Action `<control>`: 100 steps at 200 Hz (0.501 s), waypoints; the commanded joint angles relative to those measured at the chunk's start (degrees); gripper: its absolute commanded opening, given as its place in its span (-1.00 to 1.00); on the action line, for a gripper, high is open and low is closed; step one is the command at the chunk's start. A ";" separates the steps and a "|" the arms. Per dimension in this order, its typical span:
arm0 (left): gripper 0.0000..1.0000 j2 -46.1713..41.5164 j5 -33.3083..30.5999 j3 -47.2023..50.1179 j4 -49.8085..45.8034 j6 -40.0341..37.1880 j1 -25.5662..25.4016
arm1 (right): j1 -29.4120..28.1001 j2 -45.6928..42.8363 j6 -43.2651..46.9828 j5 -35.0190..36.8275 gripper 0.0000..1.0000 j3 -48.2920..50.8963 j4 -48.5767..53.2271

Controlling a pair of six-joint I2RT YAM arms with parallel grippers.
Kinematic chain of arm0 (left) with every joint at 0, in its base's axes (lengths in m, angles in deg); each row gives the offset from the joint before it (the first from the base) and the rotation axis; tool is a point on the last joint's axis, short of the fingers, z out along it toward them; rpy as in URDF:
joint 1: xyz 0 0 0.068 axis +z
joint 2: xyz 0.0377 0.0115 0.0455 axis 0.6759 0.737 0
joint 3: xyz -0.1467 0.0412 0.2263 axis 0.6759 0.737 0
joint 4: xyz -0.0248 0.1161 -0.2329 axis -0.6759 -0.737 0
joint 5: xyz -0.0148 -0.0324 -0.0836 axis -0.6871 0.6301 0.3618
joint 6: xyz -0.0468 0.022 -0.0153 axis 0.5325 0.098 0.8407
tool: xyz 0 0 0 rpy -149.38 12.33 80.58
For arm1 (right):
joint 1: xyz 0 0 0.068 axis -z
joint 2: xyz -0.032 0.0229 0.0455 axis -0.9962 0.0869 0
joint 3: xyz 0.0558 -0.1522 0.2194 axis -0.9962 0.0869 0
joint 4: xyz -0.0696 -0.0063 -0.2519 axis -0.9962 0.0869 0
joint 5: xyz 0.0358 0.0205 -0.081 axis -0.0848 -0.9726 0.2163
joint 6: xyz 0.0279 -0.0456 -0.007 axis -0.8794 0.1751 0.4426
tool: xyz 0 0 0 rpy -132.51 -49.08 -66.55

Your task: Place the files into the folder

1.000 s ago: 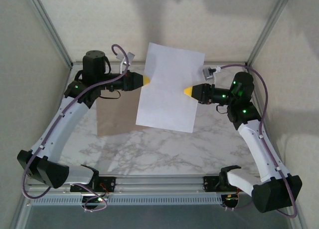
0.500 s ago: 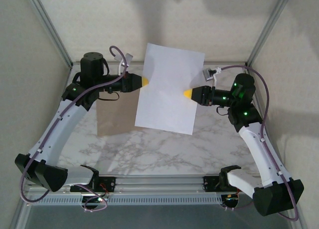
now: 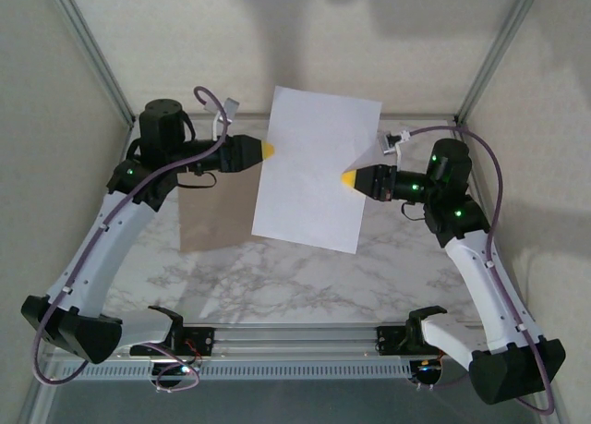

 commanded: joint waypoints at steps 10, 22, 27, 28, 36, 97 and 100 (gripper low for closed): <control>0.75 -0.67 -13.95 1.13 -3.99 -2.61 2.20 | -0.45 1.05 16.04 8.37 -1.00 -6.43 21.12; 0.80 0.43 -22.31 2.27 -5.95 -2.50 2.46 | -0.40 2.54 19.75 12.98 -1.00 -7.91 27.10; 0.80 0.90 -24.28 3.37 -5.54 -2.10 2.47 | -0.45 3.12 20.80 14.99 -1.00 -8.49 29.35; 0.80 0.99 -24.57 3.67 -5.41 -2.01 2.47 | -0.41 3.26 21.00 15.47 -1.00 -8.60 29.73; 0.79 1.72 -26.67 5.84 -4.00 -1.25 2.48 | -0.39 4.43 22.27 18.62 -1.00 -9.40 32.89; 0.73 16.04 -39.69 12.21 5.22 -0.93 0.76 | -0.41 10.12 26.24 34.41 -1.00 -15.34 46.85; 0.71 17.19 -39.85 11.83 5.47 -1.02 0.47 | -0.38 10.14 26.33 34.81 -1.00 -15.57 47.12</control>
